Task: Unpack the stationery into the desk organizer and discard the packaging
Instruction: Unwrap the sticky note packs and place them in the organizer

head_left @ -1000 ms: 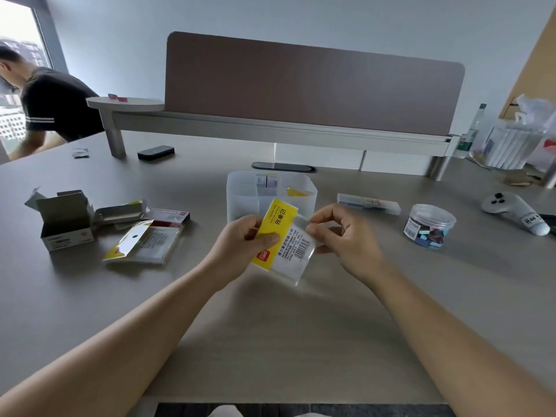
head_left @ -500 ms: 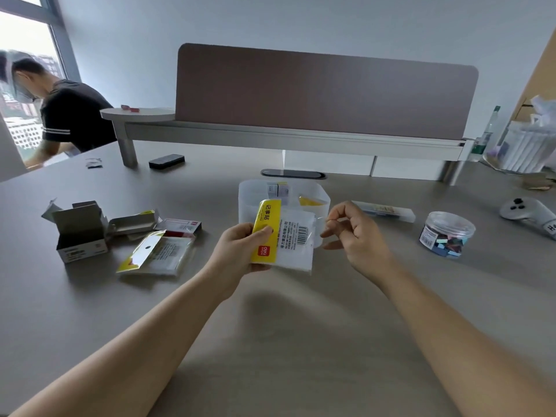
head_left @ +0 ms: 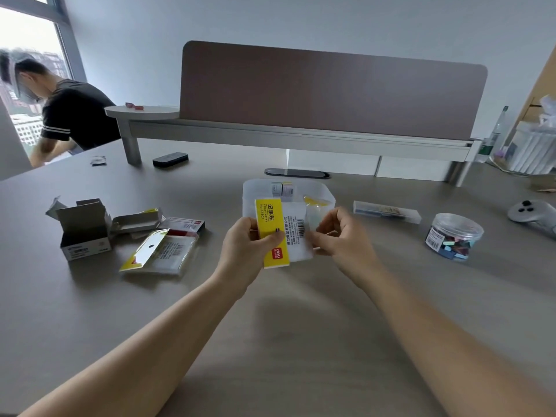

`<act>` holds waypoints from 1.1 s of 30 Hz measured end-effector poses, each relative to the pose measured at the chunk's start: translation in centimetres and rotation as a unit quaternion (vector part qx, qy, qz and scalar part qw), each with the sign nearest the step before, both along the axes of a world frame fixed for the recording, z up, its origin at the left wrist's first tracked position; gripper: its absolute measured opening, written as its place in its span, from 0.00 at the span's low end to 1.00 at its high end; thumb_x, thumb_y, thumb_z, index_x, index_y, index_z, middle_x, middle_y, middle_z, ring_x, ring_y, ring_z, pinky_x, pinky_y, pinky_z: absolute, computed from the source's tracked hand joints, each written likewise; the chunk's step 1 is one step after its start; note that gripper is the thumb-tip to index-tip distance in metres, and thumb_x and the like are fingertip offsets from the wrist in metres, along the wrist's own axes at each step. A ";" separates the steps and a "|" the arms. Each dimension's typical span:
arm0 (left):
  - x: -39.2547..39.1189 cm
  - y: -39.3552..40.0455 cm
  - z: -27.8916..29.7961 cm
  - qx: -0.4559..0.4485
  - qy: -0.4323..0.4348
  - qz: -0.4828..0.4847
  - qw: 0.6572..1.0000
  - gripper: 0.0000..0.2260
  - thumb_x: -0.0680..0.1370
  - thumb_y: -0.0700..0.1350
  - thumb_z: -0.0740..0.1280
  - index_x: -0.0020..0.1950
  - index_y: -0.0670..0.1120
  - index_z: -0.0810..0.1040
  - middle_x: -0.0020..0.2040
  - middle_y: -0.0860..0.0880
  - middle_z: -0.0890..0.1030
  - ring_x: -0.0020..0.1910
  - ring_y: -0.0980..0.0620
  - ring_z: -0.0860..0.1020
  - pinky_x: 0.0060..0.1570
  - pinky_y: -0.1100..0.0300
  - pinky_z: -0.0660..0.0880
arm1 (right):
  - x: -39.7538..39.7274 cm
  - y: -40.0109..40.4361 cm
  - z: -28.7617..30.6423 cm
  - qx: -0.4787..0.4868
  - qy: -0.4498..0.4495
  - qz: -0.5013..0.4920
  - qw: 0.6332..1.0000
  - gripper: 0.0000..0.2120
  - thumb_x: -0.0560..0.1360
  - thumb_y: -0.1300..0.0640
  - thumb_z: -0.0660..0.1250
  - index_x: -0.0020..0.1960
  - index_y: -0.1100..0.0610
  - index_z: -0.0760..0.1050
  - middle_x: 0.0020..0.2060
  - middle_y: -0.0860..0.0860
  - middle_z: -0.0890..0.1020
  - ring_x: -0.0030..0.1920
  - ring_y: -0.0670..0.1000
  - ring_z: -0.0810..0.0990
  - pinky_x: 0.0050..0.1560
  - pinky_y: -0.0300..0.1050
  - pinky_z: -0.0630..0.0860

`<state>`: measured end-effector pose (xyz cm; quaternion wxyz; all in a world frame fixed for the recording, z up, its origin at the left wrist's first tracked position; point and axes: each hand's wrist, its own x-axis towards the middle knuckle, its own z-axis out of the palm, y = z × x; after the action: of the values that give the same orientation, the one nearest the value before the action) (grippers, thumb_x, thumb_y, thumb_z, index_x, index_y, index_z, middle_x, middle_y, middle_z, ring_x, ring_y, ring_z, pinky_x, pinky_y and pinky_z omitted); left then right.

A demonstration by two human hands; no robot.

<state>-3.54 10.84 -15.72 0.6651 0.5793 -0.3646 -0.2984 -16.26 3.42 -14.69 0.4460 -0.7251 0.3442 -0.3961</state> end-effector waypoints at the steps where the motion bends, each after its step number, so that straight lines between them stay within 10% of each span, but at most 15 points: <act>1: 0.0 0.0 0.0 0.001 -0.004 0.000 1.000 0.06 0.72 0.38 0.68 0.41 0.46 0.72 0.41 0.51 0.78 0.41 0.52 0.78 0.43 0.55 0.78 | 0.1 0.0 0.0 -0.010 0.004 -0.009 1.000 0.12 0.69 0.62 0.69 0.37 0.54 0.65 0.34 0.51 0.73 0.40 0.53 0.74 0.48 0.58 0.77; 15: 0.6 0.4 0.8 -0.010 0.031 -0.013 0.999 0.05 0.74 0.38 0.65 0.42 0.46 0.72 0.44 0.50 0.78 0.44 0.51 0.78 0.49 0.51 0.77 | -0.3 -0.9 1.0 0.032 -0.066 -0.011 0.997 0.14 0.73 0.71 0.59 0.38 0.54 0.62 0.36 0.52 0.71 0.24 0.43 0.79 0.31 0.35 0.79; 21: 1.8 -0.3 3.0 -0.028 0.052 -0.036 0.998 0.04 0.74 0.37 0.64 0.43 0.45 0.73 0.42 0.49 0.78 0.41 0.52 0.78 0.42 0.54 0.78 | 0.3 -1.6 3.1 -0.061 0.013 -0.036 0.997 0.16 0.72 0.68 0.60 0.34 0.50 0.72 0.41 0.57 0.80 0.39 0.52 0.81 0.49 0.56 0.77; 28: 3.8 -2.1 6.2 -0.052 0.017 -0.069 0.996 0.05 0.74 0.36 0.63 0.43 0.46 0.73 0.42 0.49 0.79 0.40 0.52 0.78 0.36 0.61 0.79 | 2.1 -2.4 7.5 -0.027 0.005 0.030 0.999 0.10 0.74 0.55 0.63 0.35 0.49 0.76 0.51 0.68 0.79 0.52 0.67 0.74 0.55 0.58 0.73; 33: 5.1 -3.8 7.8 -0.045 -0.023 -0.094 0.994 0.07 0.74 0.36 0.63 0.45 0.48 0.72 0.44 0.50 0.79 0.42 0.52 0.79 0.40 0.58 0.79 | 3.6 -5.4 8.8 0.043 -0.043 0.051 0.997 0.06 0.70 0.54 0.68 0.36 0.55 0.77 0.41 0.53 0.82 0.49 0.54 0.76 0.53 0.48 0.72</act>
<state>1.60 7.01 -7.96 0.6506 0.5187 -0.4460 -0.3297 -12.62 -1.97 -5.88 0.5111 -0.7040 0.3034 -0.3886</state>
